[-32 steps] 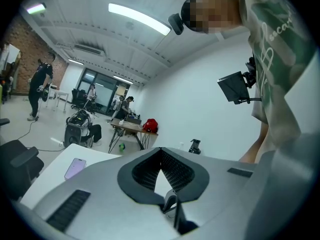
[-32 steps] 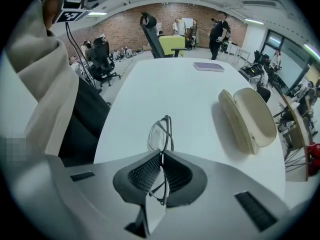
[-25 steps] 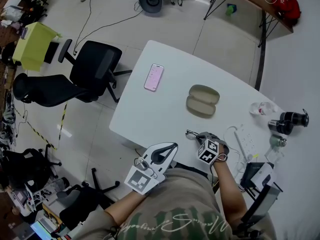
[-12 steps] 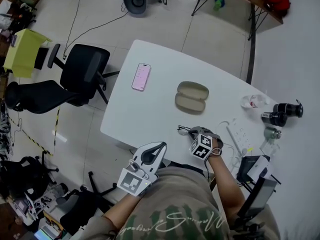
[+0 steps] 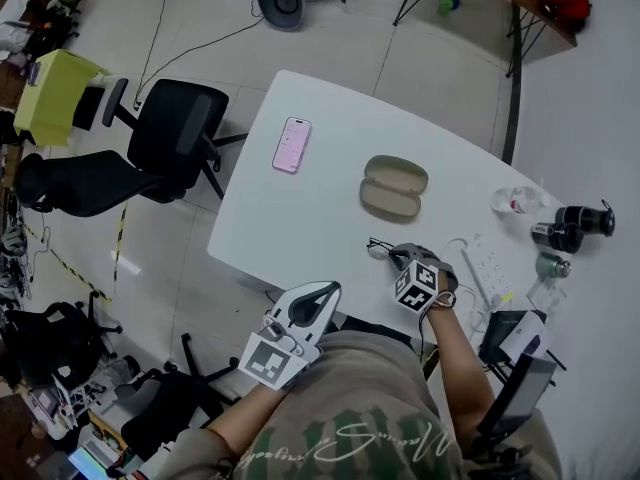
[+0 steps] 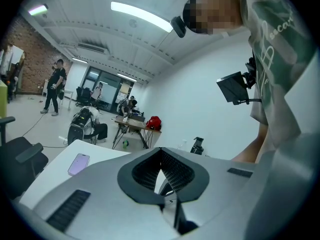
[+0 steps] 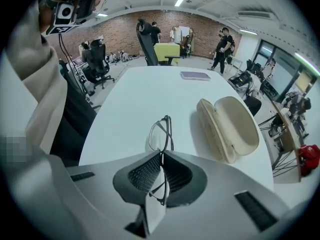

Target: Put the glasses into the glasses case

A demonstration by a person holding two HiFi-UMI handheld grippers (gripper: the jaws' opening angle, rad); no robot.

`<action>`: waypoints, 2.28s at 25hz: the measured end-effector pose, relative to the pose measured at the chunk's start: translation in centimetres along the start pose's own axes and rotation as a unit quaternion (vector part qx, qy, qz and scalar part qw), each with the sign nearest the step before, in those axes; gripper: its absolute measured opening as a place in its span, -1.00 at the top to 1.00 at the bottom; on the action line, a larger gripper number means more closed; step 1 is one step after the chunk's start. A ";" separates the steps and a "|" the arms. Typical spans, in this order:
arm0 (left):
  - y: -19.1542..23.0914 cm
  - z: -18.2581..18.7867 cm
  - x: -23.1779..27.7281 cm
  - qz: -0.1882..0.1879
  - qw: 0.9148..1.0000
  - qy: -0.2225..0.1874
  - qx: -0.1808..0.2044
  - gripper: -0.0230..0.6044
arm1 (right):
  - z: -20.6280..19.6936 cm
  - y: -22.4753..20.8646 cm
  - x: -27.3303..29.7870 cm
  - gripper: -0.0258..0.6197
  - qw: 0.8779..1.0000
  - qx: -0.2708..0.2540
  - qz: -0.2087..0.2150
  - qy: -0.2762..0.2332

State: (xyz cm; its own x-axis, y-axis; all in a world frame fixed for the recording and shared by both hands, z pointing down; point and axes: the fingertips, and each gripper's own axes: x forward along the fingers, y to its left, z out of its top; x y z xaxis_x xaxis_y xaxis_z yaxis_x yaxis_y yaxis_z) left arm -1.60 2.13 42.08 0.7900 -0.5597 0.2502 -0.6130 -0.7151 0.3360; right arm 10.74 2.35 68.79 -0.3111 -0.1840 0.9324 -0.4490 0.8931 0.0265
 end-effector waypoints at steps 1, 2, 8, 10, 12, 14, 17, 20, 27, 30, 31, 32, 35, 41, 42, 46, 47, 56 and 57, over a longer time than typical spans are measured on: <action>0.0 0.2 -0.2 0.001 1.000 -0.001 0.003 0.90 | 0.1 0.0 -0.1 0.83 1.000 0.001 -0.001 -0.002; 0.0 0.4 -0.3 0.002 1.000 -0.002 0.005 0.90 | 0.3 0.0 -0.2 0.83 1.000 0.001 0.000 -0.004; 0.1 0.3 -1.1 0.014 1.000 0.003 0.004 0.90 | 0.8 -0.3 -0.1 0.83 1.000 -0.012 0.001 -0.005; 0.2 0.2 -1.2 0.013 1.000 0.006 0.002 0.90 | 0.9 -0.5 0.0 0.83 1.000 -0.012 -0.001 -0.004; 0.3 0.2 -1.3 0.013 1.000 0.004 0.003 0.90 | 1.0 -0.7 0.1 0.83 1.000 -0.009 -0.001 -0.002; 0.4 0.3 -1.3 0.014 1.000 0.003 0.006 0.90 | 1.0 -0.9 0.1 0.83 1.000 -0.010 -0.002 0.001; 0.5 0.4 -0.8 0.010 1.000 0.002 0.008 0.90 | 0.7 -1.1 -0.4 0.83 1.000 -0.016 -0.007 0.011; 0.5 0.6 -0.6 0.009 1.000 -0.003 0.003 0.90 | 0.9 -1.1 -0.7 0.83 1.000 -0.017 -0.008 0.010; 0.7 0.4 -0.5 0.010 1.000 -0.002 -0.004 0.90 | 1.3 -1.9 -1.1 0.83 1.000 -0.019 -0.011 0.006; 0.9 0.3 -0.4 0.011 1.000 -0.002 -0.005 0.90 | 1.3 -2.3 -1.3 0.83 1.000 -0.022 -0.013 0.006; 0.9 0.3 -0.4 0.012 1.000 -0.001 -0.005 0.90 | 1.3 -2.4 -1.3 0.83 1.000 -0.021 -0.013 0.006; 1.0 0.2 -0.4 0.013 1.000 -0.001 -0.005 0.90 | 1.3 -2.6 -1.3 0.83 1.000 -0.021 -0.014 0.006; 0.9 0.0 -0.2 0.012 1.000 0.003 -0.006 0.90 | 1.4 -2.8 -1.3 0.83 1.000 -0.023 -0.013 0.005; 0.8 -0.3 0.2 0.013 1.000 0.009 -0.015 0.90 | 1.8 -3.4 -1.2 0.83 1.000 -0.024 -0.015 0.001; 0.9 -0.3 0.2 0.015 1.000 0.010 -0.013 0.90 | 1.9 -3.5 -1.2 0.83 1.000 -0.024 -0.015 0.000; 0.9 -0.4 0.5 0.014 1.000 0.011 -0.006 0.90 | 1.9 -4.0 -1.4 0.83 1.000 -0.025 -0.016 0.001; 0.8 -0.3 0.5 0.014 1.000 0.011 -0.005 0.90 | 1.9 -4.1 -1.5 0.83 1.000 -0.025 -0.017 0.001; 0.9 -0.3 0.9 0.014 1.000 0.013 -0.003 0.90 | 2.0 -4.6 -1.5 0.83 1.000 -0.023 -0.017 0.000; 0.8 -0.4 1.0 0.011 1.000 0.016 0.003 0.90 | 2.1 -4.7 -1.6 0.83 1.000 -0.021 -0.016 0.000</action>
State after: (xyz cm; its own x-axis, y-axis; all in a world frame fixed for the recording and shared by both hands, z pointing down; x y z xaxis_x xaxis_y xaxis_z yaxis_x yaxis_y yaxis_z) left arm -1.29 1.14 42.94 0.7756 -0.5618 0.2876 -0.6308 -0.7051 0.3238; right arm 11.59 -2.40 66.43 -0.2975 -0.2138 0.9305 -0.4238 0.9029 0.0719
